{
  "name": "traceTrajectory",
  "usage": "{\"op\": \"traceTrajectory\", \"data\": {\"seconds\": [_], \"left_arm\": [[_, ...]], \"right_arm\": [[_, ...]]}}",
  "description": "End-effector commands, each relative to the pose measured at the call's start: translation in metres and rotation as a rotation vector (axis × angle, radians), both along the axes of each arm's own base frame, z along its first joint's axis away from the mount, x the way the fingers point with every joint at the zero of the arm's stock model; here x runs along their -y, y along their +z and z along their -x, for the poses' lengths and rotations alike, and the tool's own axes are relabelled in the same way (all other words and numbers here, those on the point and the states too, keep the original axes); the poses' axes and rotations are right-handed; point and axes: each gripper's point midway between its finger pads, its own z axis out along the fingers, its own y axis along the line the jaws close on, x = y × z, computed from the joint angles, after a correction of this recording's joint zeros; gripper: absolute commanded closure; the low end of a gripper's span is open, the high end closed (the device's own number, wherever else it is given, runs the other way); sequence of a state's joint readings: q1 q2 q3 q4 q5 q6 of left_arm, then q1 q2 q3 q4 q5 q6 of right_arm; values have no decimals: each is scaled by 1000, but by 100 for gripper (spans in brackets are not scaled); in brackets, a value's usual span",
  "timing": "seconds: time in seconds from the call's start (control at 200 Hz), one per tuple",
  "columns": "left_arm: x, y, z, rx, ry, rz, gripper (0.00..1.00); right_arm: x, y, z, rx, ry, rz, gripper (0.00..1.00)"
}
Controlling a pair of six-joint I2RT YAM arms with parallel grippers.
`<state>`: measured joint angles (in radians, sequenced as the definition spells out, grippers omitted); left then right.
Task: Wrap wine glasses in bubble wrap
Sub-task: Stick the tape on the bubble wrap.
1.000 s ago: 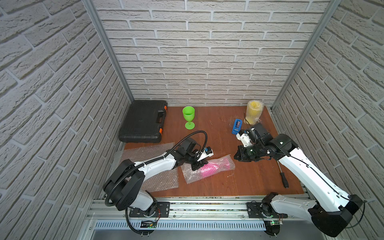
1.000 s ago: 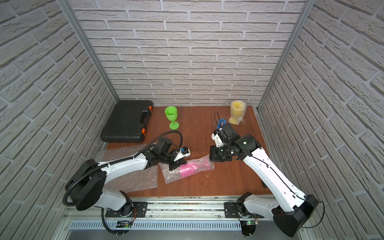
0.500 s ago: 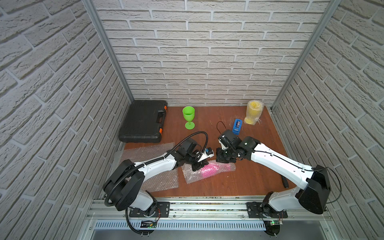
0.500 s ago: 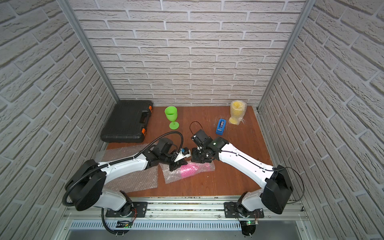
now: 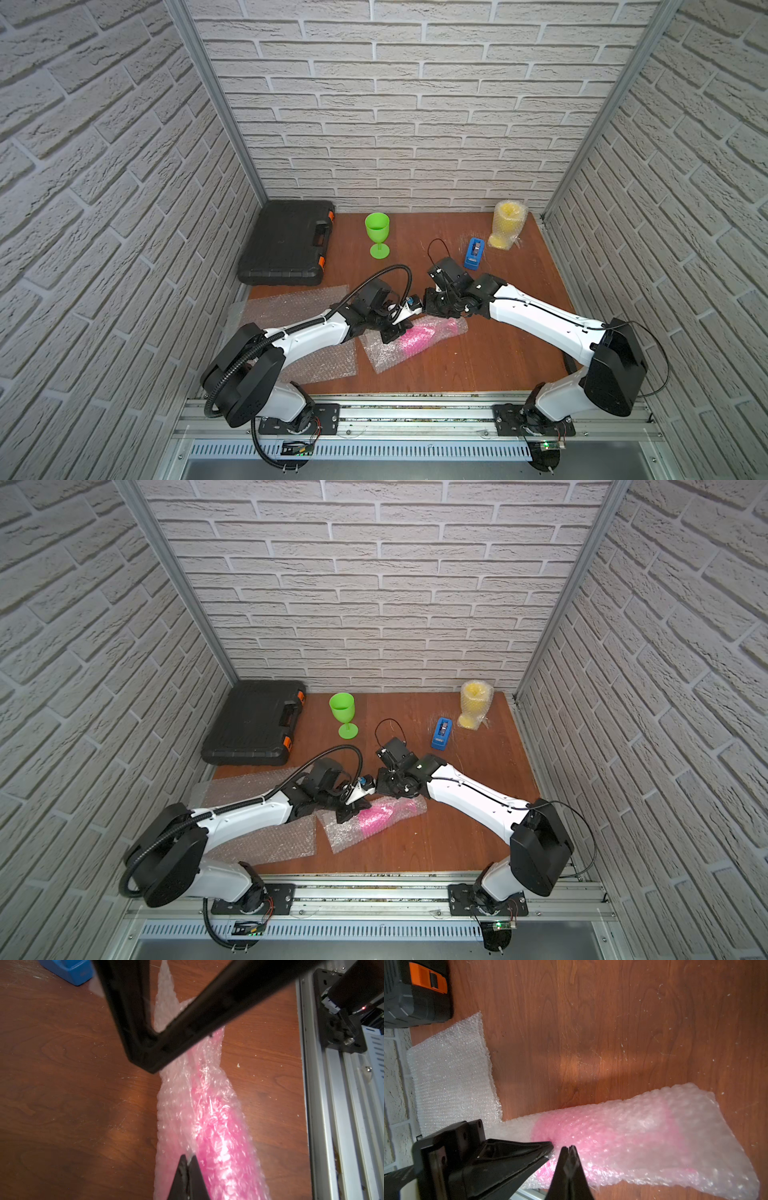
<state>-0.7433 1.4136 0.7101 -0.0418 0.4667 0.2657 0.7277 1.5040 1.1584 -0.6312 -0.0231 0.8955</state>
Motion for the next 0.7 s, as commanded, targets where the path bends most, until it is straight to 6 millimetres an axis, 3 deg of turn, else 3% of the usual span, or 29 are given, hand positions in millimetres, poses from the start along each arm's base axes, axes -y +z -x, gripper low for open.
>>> {"op": "traceTrajectory", "data": {"seconds": [0.0, 0.33, 0.695], "left_arm": [[-1, -13, 28, -44, -84, -24, 99], [-4, -5, 26, 13, -77, -17, 99], [-1, -1, 32, 70, -112, -37, 99]], "right_arm": [[3, -15, -8, 22, -47, 12, 97], [21, 8, 0, 62, -82, 5, 98], [7, -6, 6, -20, -18, -6, 97]]}}
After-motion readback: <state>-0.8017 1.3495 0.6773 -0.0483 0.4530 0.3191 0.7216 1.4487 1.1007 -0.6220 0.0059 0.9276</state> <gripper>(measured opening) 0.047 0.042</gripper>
